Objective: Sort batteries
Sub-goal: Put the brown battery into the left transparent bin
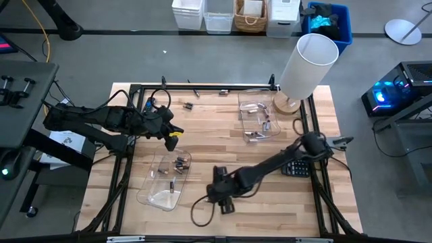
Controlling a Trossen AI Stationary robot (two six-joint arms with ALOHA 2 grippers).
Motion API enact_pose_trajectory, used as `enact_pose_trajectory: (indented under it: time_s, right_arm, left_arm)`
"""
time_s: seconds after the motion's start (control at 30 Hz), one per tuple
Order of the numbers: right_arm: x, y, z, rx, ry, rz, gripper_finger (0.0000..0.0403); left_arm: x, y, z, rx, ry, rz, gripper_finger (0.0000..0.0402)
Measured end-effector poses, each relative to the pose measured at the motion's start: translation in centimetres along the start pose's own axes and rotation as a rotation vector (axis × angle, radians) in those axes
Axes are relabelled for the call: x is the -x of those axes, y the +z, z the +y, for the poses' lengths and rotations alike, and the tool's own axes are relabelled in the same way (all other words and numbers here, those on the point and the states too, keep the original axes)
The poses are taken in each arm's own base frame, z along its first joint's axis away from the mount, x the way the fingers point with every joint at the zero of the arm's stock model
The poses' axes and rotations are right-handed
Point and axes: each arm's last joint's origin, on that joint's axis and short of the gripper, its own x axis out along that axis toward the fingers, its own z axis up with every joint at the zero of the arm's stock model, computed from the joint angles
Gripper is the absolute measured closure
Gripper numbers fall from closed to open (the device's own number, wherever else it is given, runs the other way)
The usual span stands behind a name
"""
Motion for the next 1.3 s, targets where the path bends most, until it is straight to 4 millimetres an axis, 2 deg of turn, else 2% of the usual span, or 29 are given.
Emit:
enact_pose_trajectory:
  time_s: [0.2, 0.5, 0.83, 0.93, 1.0, 1.03, 1.13, 1.2, 1.3]
  right_arm:
    - [-2.9, 0.4, 0.0, -0.119, 0.002, 0.083, 0.0181]
    - [-3.2, 0.2, 0.0, -0.155, -0.007, 0.087, 0.0188]
    - [-5.6, -0.5, 0.1, -0.151, -0.022, 0.122, 0.0252]
    - [-5.6, -0.6, 0.0, -0.155, -0.056, 0.127, 0.0299]
    - [-5.2, -0.4, -0.5, -0.173, -0.078, 0.136, 0.0356]
    - [-4.9, -0.2, -0.9, -0.178, -0.082, 0.148, 0.0369]
    - [-3.7, 0.7, -2.8, -0.177, -0.130, 0.165, 0.0369]
    - [-2.4, 2.5, -4.4, -0.169, -0.169, 0.088, 0.0369]
    - [0.8, 5.6, -6.8, -0.151, -0.211, -0.069, 0.0369]
  left_arm:
    - [0.0, 0.0, 0.0, -0.044, -0.004, 0.004, 0.0401]
    - [0.0, 0.0, 0.0, -0.080, -0.004, 0.004, 0.0402]
    - [0.0, 0.0, 0.0, -0.104, -0.004, 0.003, 0.0401]
    - [0.0, 0.0, 0.0, -0.104, -0.004, 0.003, 0.0401]
    - [0.0, 0.0, 0.0, -0.104, -0.004, 0.003, 0.0402]
    - [0.0, 0.0, 0.0, -0.105, -0.004, 0.003, 0.0402]
    - [0.2, 0.0, 0.1, -0.124, -0.006, 0.001, 0.0402]
    - [0.5, 0.0, 0.2, -0.148, -0.012, -0.010, 0.0401]
    - [1.3, 0.2, 0.5, -0.140, -0.005, -0.050, 0.0402]
